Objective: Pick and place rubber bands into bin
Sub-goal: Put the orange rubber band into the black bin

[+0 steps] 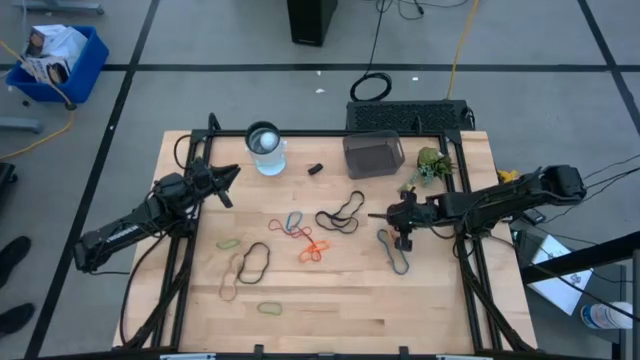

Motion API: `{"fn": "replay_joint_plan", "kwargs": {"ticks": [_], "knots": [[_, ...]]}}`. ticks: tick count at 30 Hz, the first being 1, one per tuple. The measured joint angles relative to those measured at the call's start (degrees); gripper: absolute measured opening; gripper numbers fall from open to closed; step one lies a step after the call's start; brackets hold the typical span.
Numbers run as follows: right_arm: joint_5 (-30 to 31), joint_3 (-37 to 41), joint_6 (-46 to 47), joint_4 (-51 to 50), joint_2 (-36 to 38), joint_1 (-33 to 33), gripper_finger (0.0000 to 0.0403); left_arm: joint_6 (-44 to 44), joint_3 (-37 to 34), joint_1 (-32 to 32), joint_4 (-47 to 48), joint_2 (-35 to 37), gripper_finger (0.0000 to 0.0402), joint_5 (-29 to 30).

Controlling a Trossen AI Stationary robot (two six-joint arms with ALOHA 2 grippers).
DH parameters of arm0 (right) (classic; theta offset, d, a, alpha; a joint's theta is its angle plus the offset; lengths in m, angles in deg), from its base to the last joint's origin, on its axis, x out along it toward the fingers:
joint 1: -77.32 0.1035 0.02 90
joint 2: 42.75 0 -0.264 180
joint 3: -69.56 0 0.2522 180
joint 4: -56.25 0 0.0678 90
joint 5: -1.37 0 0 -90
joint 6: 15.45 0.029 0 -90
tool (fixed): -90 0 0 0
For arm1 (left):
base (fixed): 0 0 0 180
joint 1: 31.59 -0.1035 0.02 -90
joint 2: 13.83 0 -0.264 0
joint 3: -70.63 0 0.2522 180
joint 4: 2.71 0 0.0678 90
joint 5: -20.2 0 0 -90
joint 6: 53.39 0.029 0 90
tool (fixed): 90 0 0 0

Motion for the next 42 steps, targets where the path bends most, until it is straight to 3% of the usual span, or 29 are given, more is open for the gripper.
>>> {"fn": "replay_joint_plan", "kwargs": {"ticks": [8, 16, 22, 29, 34, 39, 42], "knots": [[7.0, -0.7, -2.6, 15.0, 9.8, -4.2, 0.0001, -0.2, 0.0, 0.0, -0.1, 0.0, 0.0070, 0.0], [7.3, -12.7, -13.9, 16.2, 10.1, -11.8, 0.0000, -0.1, 0.0, 0.0, -1.6, 0.0, 0.0070, 0.0], [7.2, -26.9, -18.2, 8.3, 4.1, -17.8, 0.0000, -0.2, 0.0, 0.0, -1.7, 0.0, 0.0070, 0.0], [7.0, -40.3, -15.3, -8.8, -6.3, -25.5, 0.0000, -0.3, 0.0, 0.0, -1.7, 0.0, 0.0070, 0.0], [6.7, -43.4, -13.7, -15.9, -14.2, -31.6, 0.0000, -0.3, 0.0, 0.0, -1.7, 0.0, 0.0070, 0.0], [1.0, -43.5, -9.6, -19.8, -21.4, -36.5, 0.0000, -0.2, 0.0, 0.0, -1.7, 0.0, 0.0070, 0.0], [0.9, -43.5, -9.1, -21.0, -25.4, -37.8, 0.0000, -0.2, 0.0, 0.0, -1.7, 0.0, 0.0070, 0.0]]}}
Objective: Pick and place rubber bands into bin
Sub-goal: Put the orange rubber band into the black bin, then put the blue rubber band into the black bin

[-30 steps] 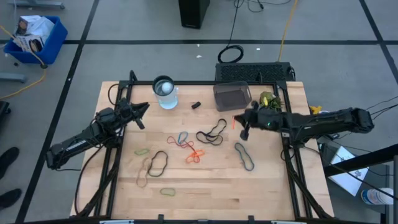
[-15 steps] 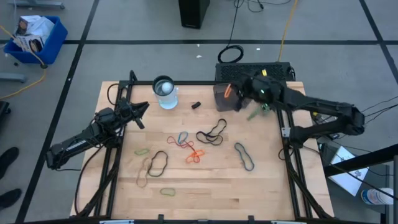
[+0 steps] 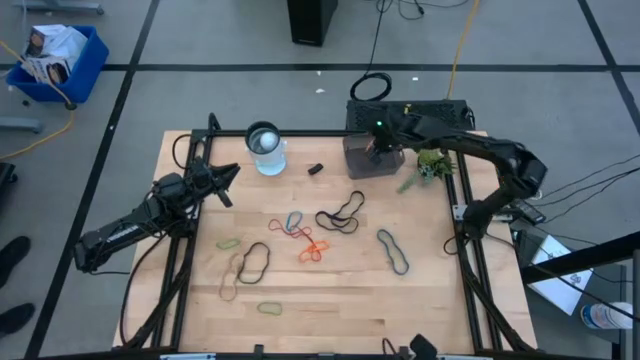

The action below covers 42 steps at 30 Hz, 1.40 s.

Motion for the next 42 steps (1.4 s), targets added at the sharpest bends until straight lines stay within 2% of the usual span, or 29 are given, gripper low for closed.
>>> {"fn": "replay_joint_plan", "kwargs": {"ticks": [13, 22, 32, 42], "knots": [[-0.1, 0.0, 1.2, 0.2, -11.8, -1.5, 0.0000, 0.0, 0.0, 0.0, 0.0, 0.0, 0.0070, 0.0], [0.0, 0.0, -0.2, 0.8, -12.8, -1.5, 0.0006, 0.0, 0.0, 0.0, 0.0, 0.0, 0.0070, 0.0], [0.0, 0.0, -1.6, 2.1, -11.8, -1.0, 0.0042, 0.0, 0.0, 0.0, 0.0, 0.0, 0.0070, 0.0], [0.0, 0.1, -1.4, 1.3, -10.4, -1.0, 0.0121, 0.0, 0.0, 0.0, 0.0, 0.0, 0.0070, 0.0]]}}
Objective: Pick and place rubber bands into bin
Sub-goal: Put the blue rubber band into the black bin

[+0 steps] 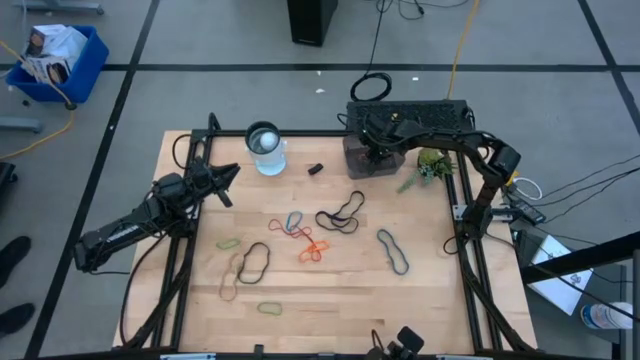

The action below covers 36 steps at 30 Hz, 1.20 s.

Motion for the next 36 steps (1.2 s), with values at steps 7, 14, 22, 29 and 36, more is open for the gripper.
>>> {"fn": "replay_joint_plan", "kwargs": {"ticks": [7, 14, 22, 29, 36], "knots": [[-0.1, 0.0, 1.3, -0.1, 8.5, 1.2, 0.0148, 0.0, 0.0, 0.0, 0.0, 0.0, 0.0070, 0.0], [-11.5, 0.0, 1.6, -0.2, 20.5, 5.2, 0.0145, 0.0, 0.0, 0.0, 0.0, 0.0, 0.0070, 0.0], [-22.1, 0.0, -6.7, -8.4, 28.0, 17.4, 0.0144, 1.7, 0.0, 0.0, 0.0, 0.0, 0.0070, 0.0], [-15.5, 6.0, -12.9, -11.7, 28.0, 30.1, 0.0144, 3.6, 0.0, 0.0, 0.0, 0.0, 0.0070, 0.0], [-13.2, 19.6, -11.1, -2.6, 27.9, 37.3, 0.0143, 3.8, 0.0, 0.0, 0.0, 0.0, 0.0070, 0.0]]}}
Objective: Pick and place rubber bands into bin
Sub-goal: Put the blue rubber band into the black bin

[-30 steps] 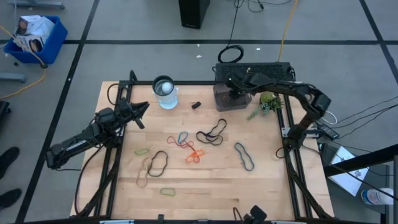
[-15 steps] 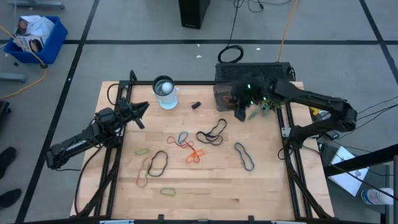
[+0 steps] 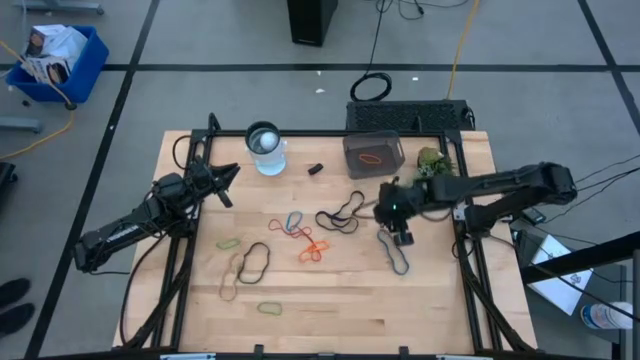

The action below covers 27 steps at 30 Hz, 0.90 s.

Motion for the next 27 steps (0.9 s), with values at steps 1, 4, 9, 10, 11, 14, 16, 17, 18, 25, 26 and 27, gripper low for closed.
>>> {"fn": "replay_joint_plan", "kwargs": {"ticks": [1, 4, 9, 10, 11, 14, 16, 17, 18, 25, 26, 27], "knots": [[0.0, 2.0, 0.8, 2.2, -0.3, 0.7, 0.0143, 0.0, 0.0, 0.0, 0.0, 0.0, 0.0070, 0.0], [0.0, 7.3, 4.0, 7.9, -1.1, 2.0, 0.0143, 0.0, 0.0, 0.0, 0.0, 0.0, 0.0070, 0.0], [2.8, 12.2, 8.9, 13.3, -3.1, 2.8, 0.0143, 0.0, 0.0, 0.0, 0.0, 0.0, 0.0070, 0.0], [4.1, 12.6, 9.5, 13.6, -3.6, 2.9, 0.0143, -0.1, 0.0, 0.0, 0.0, 0.0, 0.0070, 0.0], [5.2, 13.0, 9.7, 13.8, -4.1, 2.9, 0.0143, -0.2, 0.0, 0.0, 0.0, 0.0, 0.0070, 0.0], [6.0, 13.7, 9.9, 13.8, -5.7, 2.9, 0.0143, -0.6, 0.0, 0.0, 0.0, 0.0, 0.0070, 0.0], [5.9, 13.8, 9.9, 14.5, -6.9, 2.9, 0.0143, -0.6, 0.0, 0.0, 0.0, 0.0, 0.0070, 0.0], [5.9, 13.8, 9.9, 14.6, -7.5, 2.9, 0.0143, -0.6, 0.0, 0.0, 0.0, 0.0, 0.0070, 0.0], [5.9, 13.8, 9.9, 14.9, -8.1, 2.9, 0.0143, -0.6, 0.0, 0.0, 0.0, 0.0, 0.0070, 0.0], [5.6, 13.6, 11.8, 15.4, -10.2, 2.9, 0.0122, -0.6, 0.0, 0.0, 0.0, 0.0, 0.0070, 0.0], [5.5, 13.6, 12.0, 15.4, -10.2, 2.9, 0.0115, -0.6, 0.0, 0.0, 0.0, 0.0, 0.0070, 0.0], [5.5, 13.6, 12.3, 15.4, -10.1, 2.9, 0.0106, -0.6, 0.0, 0.0, 0.0, 0.0, 0.0070, 0.0]]}}
